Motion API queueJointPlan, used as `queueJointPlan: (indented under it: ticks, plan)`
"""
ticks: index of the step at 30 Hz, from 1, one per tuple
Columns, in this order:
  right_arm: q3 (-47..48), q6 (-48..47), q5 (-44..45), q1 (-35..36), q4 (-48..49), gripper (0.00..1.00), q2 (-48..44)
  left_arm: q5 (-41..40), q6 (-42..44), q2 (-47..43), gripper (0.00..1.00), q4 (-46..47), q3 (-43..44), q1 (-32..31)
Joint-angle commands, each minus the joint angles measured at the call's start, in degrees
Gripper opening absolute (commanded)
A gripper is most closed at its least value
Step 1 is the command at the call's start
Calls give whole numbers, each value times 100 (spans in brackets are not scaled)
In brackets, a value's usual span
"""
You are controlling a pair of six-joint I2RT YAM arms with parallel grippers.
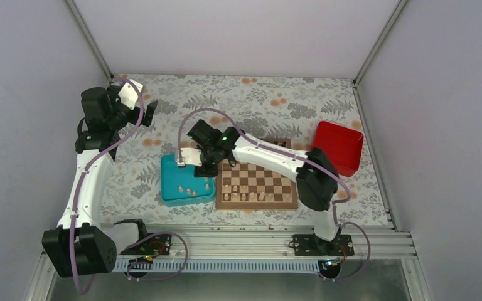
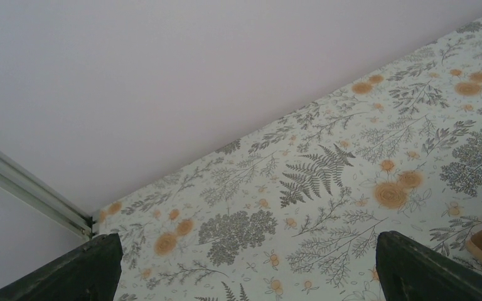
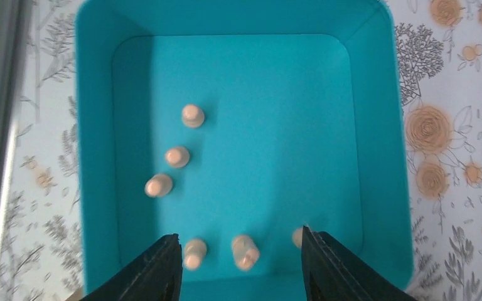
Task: Set up the chess pieces on the board
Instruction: Pick up the chess piece from the storage box.
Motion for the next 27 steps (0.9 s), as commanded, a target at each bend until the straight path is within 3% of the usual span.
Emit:
queueJointPlan:
  ticks: [1,14,27]
  plan:
    - [716,-144,406,135,-233,48,523,135,-30,-57,100,-31,120,29]
    - [1755,-8,1487,181,-1677,40,1583,100,-48,-116,100,-40,127,31]
    - [1834,58,1409,241,-2069,38,1929,245,-48,-125,100,-48,114,27]
